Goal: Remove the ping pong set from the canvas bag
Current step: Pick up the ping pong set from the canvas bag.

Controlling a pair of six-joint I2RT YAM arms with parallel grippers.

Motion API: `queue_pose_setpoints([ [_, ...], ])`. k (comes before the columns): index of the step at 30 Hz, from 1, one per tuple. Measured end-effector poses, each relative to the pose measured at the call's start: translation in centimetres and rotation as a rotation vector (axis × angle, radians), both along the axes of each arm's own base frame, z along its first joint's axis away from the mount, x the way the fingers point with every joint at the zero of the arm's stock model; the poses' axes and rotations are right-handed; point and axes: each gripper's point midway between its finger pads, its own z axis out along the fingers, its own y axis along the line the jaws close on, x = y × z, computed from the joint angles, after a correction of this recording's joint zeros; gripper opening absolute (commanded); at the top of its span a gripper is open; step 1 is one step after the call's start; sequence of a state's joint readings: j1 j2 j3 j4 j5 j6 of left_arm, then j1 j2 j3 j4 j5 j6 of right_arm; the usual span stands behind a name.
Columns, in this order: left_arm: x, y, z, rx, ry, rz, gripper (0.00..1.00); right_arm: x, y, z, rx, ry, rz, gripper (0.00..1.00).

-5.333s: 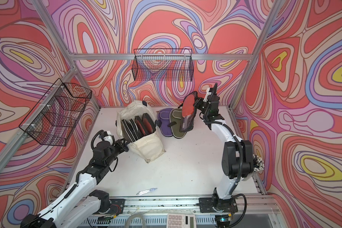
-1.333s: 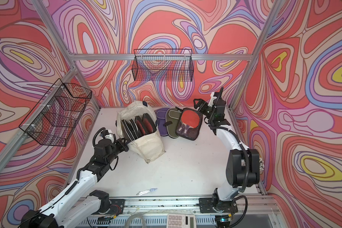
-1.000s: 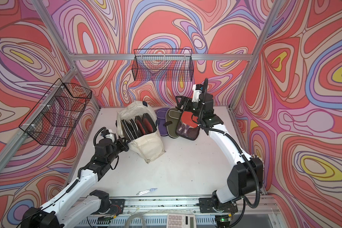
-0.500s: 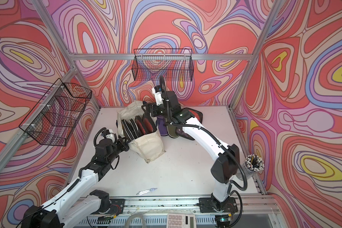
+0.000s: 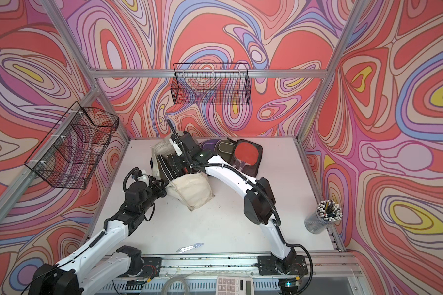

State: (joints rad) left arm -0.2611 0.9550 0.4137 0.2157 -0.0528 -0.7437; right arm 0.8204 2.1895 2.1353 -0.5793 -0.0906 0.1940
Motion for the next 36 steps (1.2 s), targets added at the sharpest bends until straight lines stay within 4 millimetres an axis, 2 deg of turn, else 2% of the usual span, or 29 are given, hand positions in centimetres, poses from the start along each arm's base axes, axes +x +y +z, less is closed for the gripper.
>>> queue_pose_setpoints([
  [2,0.1,0.1,-0.4,-0.003,0.012,0.011,0.0,-0.1,0.6,-0.5,-0.007,0.002,0.008,0.67],
  [10,0.4,0.3,-1.8,-0.023,0.052,0.042,0.0,-2.8,4.6,-1.6,-0.01,0.007,0.085,0.65],
  [13,0.4,0.4,-1.9,-0.028,0.047,0.048,0.0,-3.4,5.3,-2.0,-0.014,0.008,0.101,0.64],
  [21,0.0,0.7,-1.4,-0.034,0.026,0.063,0.0,-2.4,5.2,-4.4,-0.056,0.009,0.071,0.61],
  [24,-0.1,0.8,-1.3,-0.032,0.024,0.065,0.0,-1.9,5.3,-4.5,-0.062,-0.006,0.056,0.57],
  [34,-0.3,1.0,-1.0,-0.031,0.018,0.07,0.0,-0.5,5.7,-5.6,-0.084,-0.049,0.023,0.54],
  [36,-0.3,1.0,-1.1,-0.031,0.019,0.07,0.0,-0.3,5.7,-5.7,-0.088,-0.058,0.018,0.5],
])
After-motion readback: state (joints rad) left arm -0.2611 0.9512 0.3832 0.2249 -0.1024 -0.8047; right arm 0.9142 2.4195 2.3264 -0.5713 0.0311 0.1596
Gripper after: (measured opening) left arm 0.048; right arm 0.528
